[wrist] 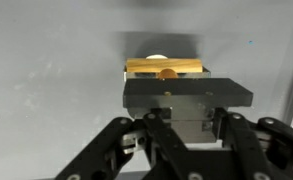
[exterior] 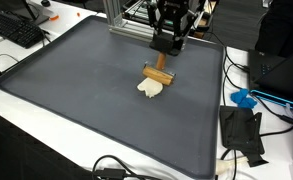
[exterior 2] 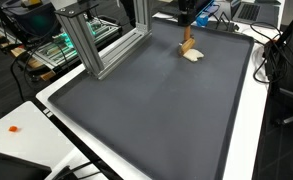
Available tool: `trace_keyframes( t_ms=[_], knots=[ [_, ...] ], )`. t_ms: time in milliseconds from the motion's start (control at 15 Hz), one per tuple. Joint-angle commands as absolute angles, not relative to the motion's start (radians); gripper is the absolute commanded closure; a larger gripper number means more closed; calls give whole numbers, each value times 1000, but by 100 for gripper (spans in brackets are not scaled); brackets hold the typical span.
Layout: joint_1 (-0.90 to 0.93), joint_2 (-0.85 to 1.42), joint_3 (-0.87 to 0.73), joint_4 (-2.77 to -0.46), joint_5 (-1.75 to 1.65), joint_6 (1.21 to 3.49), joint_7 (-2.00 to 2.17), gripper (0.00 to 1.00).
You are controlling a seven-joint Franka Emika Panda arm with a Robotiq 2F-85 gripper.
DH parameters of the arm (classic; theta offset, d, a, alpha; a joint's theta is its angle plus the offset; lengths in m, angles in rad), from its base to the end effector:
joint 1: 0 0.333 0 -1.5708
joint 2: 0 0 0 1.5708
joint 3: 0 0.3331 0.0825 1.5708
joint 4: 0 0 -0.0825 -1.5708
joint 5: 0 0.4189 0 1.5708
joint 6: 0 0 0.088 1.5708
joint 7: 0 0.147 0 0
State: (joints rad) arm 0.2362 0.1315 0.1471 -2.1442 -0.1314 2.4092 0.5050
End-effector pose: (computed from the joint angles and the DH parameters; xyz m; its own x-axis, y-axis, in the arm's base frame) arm 0.5628 0.2220 0.3108 0.9875 -0.0315 0.1542 -0.0330 -0.9994 0.0071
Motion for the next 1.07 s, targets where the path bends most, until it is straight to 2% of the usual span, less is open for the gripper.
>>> trace_keyframes(
  t_ms=[0, 400, 1000],
  knots=[
    [228, 62, 151, -2146, -93, 2364, 476, 78],
    [210, -42, 154, -2144, -83, 2275, 479, 78],
    [182, -330, 142, -2224, 122, 2017, 290, 78]
  ],
)
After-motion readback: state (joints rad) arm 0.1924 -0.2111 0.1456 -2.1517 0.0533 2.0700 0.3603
